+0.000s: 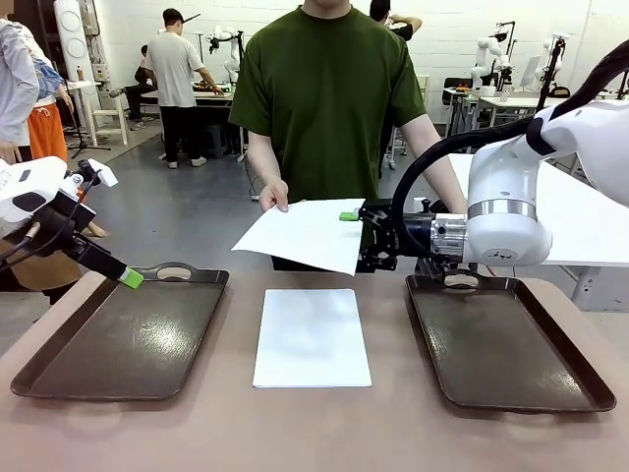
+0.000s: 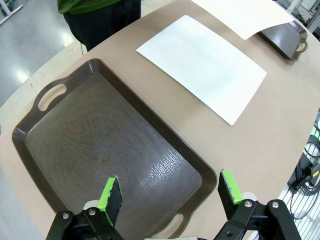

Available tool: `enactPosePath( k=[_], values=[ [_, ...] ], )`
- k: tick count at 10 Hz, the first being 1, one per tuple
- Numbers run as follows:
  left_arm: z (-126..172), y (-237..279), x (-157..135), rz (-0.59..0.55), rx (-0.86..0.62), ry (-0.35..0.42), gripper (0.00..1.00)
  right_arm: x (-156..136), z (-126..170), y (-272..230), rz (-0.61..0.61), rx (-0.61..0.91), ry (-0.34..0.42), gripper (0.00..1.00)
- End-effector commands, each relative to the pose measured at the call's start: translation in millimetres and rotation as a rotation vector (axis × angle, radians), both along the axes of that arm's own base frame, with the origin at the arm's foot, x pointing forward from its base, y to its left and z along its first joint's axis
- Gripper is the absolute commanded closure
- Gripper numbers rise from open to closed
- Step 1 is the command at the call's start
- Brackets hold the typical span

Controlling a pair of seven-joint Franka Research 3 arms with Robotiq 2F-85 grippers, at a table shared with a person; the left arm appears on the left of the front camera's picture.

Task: Sort the A4 documents.
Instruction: Receive the A4 Paper.

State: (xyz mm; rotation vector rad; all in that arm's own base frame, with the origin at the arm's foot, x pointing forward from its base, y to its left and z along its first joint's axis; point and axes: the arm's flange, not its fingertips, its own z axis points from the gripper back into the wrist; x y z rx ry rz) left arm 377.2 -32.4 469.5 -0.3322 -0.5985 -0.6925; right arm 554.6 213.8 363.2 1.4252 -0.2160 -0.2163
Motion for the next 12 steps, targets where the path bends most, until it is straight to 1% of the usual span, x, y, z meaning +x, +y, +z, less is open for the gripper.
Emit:
enactPosePath(
  k=[1, 2, 3, 4, 5, 6, 7, 8, 12],
  values=[
    [-2.7, 3.0, 1.1, -0.01, -0.009, -0.016, 0.0, -3.1, -0.9, 6.9, -0.035, 0.022, 0.022, 0.38],
    [-2.7, 3.0, 1.1, -0.01, -0.009, -0.016, 0.0, -3.5, -0.3, 7.2, -0.033, 0.026, 0.021, 0.65],
    [-2.7, 3.0, 1.1, -0.01, -0.009, -0.016, 0.0, -3.5, -0.7, 6.5, -0.036, 0.028, 0.022, 0.55],
    [-2.7, 3.0, 1.1, -0.01, -0.009, -0.016, 0.0, -3.2, -0.5, 6.4, -0.037, 0.031, 0.023, 0.82],
    [-2.7, 3.0, 1.1, -0.01, -0.009, -0.016, 0.0, -3.4, -0.1, 6.7, -0.035, 0.034, 0.023, 0.72],
    [-2.7, 3.0, 1.1, -0.01, -0.009, -0.016, 0.0, -3.2, 0.5, 6.9, -0.033, 0.036, 0.022, 0.99],
    [-2.7, 3.0, 1.1, -0.01, -0.009, -0.016, 0.0, -2.9, 1.1, 6.8, -0.033, 0.037, 0.017, 0.89],
    [-2.7, 3.0, 1.1, -0.01, -0.009, -0.016, 0.0, -2.5, 2.0, 7.0, -0.029, 0.036, 0.01, 1.0],
    [-2.7, 3.0, 1.1, -0.01, -0.009, -0.016, 0.0, -1.9, 3.3, 7.1, -0.026, 0.036, -0.004, 1.0]
  ],
)
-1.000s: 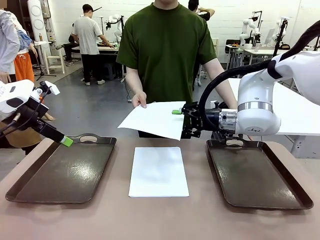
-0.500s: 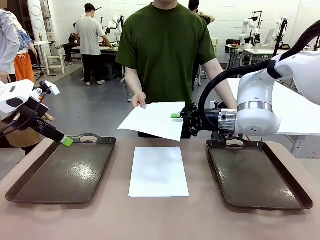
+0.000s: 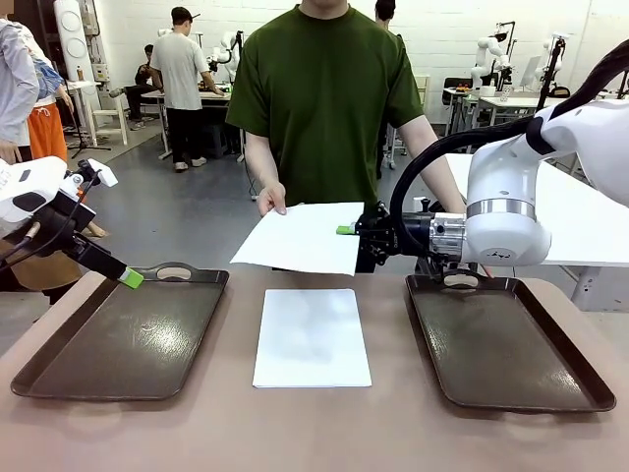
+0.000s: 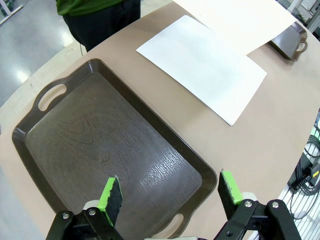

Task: Sort the A4 documents.
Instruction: Receive the A4 Paper, then place the A4 Paper in the designated Handle tray.

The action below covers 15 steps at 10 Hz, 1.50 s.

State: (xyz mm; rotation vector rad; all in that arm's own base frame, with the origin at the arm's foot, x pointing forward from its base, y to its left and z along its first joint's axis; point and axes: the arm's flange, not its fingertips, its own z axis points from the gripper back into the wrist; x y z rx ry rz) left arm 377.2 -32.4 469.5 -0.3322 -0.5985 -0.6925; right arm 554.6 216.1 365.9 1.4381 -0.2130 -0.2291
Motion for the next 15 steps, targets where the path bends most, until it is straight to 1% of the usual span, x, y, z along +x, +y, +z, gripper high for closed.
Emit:
enactPosePath(
  k=[1, 2, 14, 15],
  values=[
    [-2.7, 3.0, 1.1, -0.01, -0.009, -0.016, 0.0, -3.2, 4.6, 7.0, 0.027, 0.052, -0.055, 1.0],
    [-2.7, 3.0, 1.1, -0.01, -0.009, -0.016, 0.0, 0.0, 0.0, 0.0, 0.0, 0.0, 0.0, 1.0],
    [-2.7, 3.0, 1.1, -0.01, -0.009, -0.016, 0.0, 0.0, 0.0, 0.0, 0.0, 0.0, 0.0, 1.0],
    [-2.7, 3.0, 1.1, -0.01, -0.009, -0.016, 0.0, 0.7, 1.5, -0.4, 0.006, 0.006, -0.01, 0.99]
  ],
)
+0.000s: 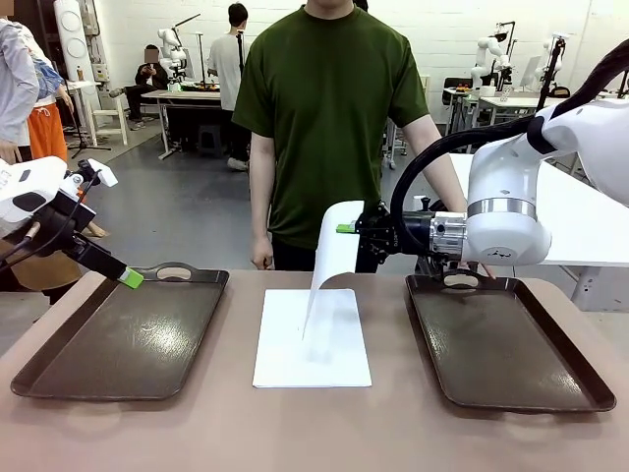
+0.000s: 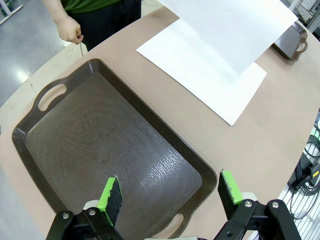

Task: Sort the A4 documents.
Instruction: Place the A4 Paper in the designated Handle tray.

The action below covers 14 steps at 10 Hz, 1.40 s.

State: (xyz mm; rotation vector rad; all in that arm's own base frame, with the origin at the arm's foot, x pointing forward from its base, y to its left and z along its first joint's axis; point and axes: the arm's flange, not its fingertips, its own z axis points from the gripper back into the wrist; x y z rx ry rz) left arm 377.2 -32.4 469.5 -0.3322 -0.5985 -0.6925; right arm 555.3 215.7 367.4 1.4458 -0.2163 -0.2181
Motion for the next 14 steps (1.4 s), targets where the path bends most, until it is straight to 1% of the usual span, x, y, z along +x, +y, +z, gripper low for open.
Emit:
enactPosePath(
  k=[1, 2, 3, 4, 5, 6, 7, 8, 10, 12, 14],
  values=[
    [-3, 3, 1, -0.01, -0.009, -0.016, 0.0, -9, 10, -34, 0.022, 0.018, -0.081, 0.99],
    [-3, 3, 1, -0.01, -0.009, -0.016, 0.0, -14, 19, -65, 0.04, -0.008, -0.154, 0.99],
    [-3, 3, 1, -0.01, -0.009, -0.016, 0.0, -20, 26, -92, 0.073, -0.008, -0.198, 0.99],
    [-3, 3, 1, -0.01, -0.009, -0.016, 0.0, -24, 29, -116, 0.105, 0.001, -0.207, 0.99],
    [-3, 3, 1, -0.01, -0.009, -0.016, 0.0, -30, 25, -139, 0.144, 0.035, -0.188, 0.99],
    [-3, 3, 1, -0.01, -0.009, -0.016, 0.0, -36, 19, -153, 0.181, 0.087, -0.149, 0.99],
    [-3, 3, 1, -0.01, -0.009, -0.016, 0.0, -41, 13, -164, 0.213, 0.146, -0.127, 0.99],
    [-3, 3, 1, -0.01, -0.009, -0.016, 0.0, -46, 7, -172, 0.234, 0.182, -0.098, 0.99],
    [-3, 3, 1, -0.01, -0.009, -0.016, 0.0, -52, 1, -184, 0.239, 0.252, -0.075, 0.99],
    [-3, 3, 1, -0.01, -0.009, -0.016, 0.0, -57, -18, -189, 0.235, 0.228, -0.042, 0.99],
    [-3, 3, 1, -0.01, -0.009, -0.016, 0.0, -68, -35, -192, 0.261, -0.065, -0.119, 0.99]
  ],
)
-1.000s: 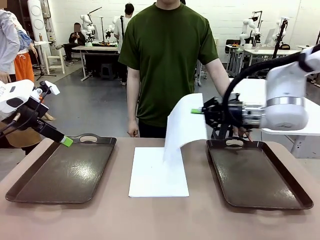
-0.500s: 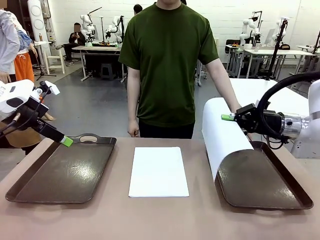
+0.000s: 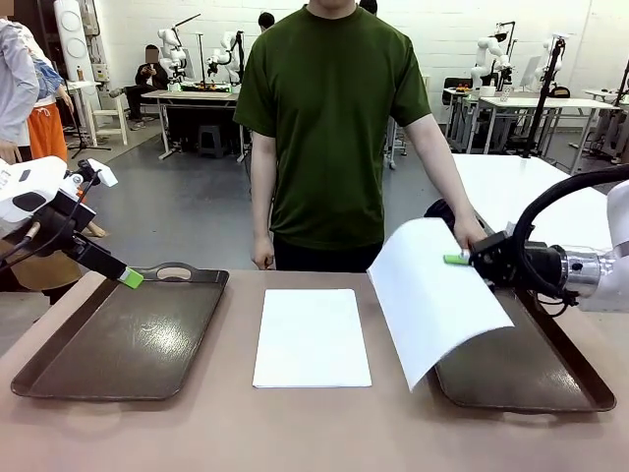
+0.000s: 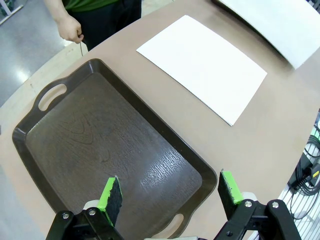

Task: Sort the A4 documents.
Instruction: Place the A4 Paper in the designated Handle tray.

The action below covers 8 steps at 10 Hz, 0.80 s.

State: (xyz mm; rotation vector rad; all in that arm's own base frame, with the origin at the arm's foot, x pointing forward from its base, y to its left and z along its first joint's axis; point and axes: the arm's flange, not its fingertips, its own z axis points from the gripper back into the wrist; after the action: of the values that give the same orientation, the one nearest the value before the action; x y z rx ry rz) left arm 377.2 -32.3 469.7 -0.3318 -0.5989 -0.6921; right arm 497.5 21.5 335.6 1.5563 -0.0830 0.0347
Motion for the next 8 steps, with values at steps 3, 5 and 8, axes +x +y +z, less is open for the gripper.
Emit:
enactPosePath(
  k=[3, 5, 8],
  values=[
    [-3, 3, 1, -0.011, -0.009, -0.015, 0.0, -18, -11, -10, -0.043, -0.433, -0.189, 0.99],
    [-3, 3, 1, -0.011, -0.009, -0.015, 0.0, -12, 1, -43, -0.146, -0.536, -0.241, 0.99],
    [-3, 3, 1, -0.011, -0.009, -0.015, 0.0, -6, 5, -75, -0.169, -0.659, -0.265, 0.99]
  ],
)
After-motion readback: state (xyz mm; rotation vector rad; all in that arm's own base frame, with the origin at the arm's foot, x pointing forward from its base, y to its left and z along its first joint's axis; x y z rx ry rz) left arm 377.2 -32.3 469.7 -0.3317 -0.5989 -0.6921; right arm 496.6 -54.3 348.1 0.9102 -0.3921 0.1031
